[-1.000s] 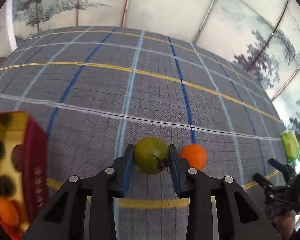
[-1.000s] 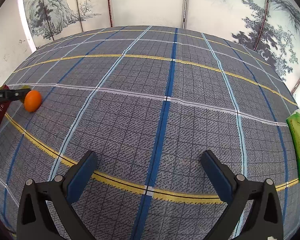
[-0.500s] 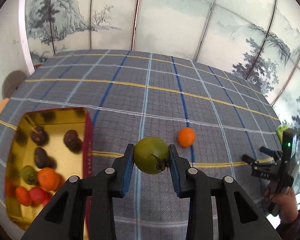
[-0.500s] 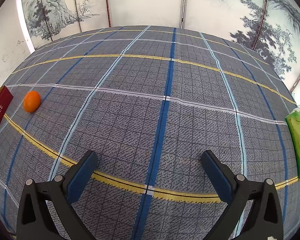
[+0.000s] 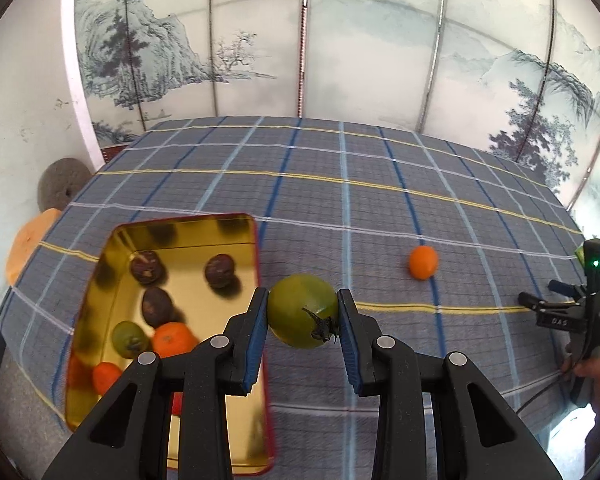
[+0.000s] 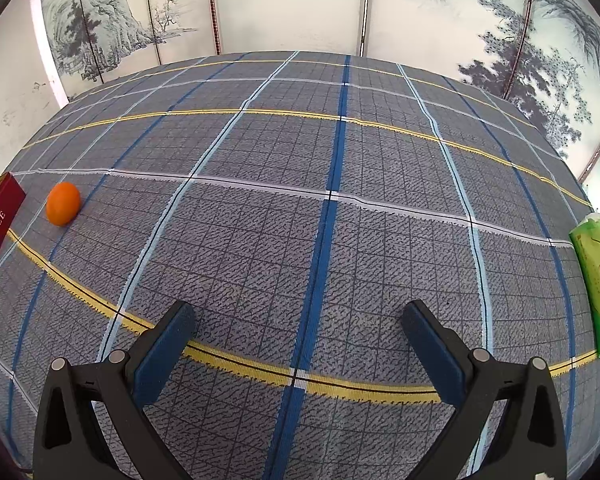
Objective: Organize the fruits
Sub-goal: 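Carry the green lime with the left gripper into the tin and release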
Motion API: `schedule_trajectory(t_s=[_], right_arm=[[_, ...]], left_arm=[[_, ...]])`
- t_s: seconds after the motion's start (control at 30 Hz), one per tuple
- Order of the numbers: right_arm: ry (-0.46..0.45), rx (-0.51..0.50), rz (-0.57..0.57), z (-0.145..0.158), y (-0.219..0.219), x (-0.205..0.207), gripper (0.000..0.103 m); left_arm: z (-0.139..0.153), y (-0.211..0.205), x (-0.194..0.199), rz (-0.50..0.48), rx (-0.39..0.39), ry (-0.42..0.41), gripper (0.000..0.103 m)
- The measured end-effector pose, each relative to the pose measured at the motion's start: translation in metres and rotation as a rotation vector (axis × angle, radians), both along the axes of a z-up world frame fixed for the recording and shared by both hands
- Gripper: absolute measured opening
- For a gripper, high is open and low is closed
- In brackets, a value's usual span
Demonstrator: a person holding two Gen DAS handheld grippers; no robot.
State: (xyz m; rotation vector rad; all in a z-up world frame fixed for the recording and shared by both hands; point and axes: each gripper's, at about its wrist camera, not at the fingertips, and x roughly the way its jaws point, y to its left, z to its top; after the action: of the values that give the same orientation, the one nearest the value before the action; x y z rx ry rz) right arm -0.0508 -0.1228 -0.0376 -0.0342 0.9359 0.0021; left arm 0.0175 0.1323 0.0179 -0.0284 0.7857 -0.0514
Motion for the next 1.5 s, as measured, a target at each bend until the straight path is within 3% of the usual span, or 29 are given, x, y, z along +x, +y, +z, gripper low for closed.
schedule_trajectory(t_s=[0.63,1.13,1.5], right_arm=[[0.000,-0.001,-0.001,0.000,0.000,0.000,0.103],[0.000,-0.001,-0.001,0.000,0.000,0.000,0.103],[-0.001,-0.002,-0.001,0.000,0.000,0.000,0.103]], left_arm=[[-0.027,0.041,-0.005,0.060,0.040,0.044,0.035],[-0.046,0.078,-0.014,0.114,-0.022,0.093,0.035],[-0.045,0.072,-0.007,0.105,-0.002,0.088,0.035]])
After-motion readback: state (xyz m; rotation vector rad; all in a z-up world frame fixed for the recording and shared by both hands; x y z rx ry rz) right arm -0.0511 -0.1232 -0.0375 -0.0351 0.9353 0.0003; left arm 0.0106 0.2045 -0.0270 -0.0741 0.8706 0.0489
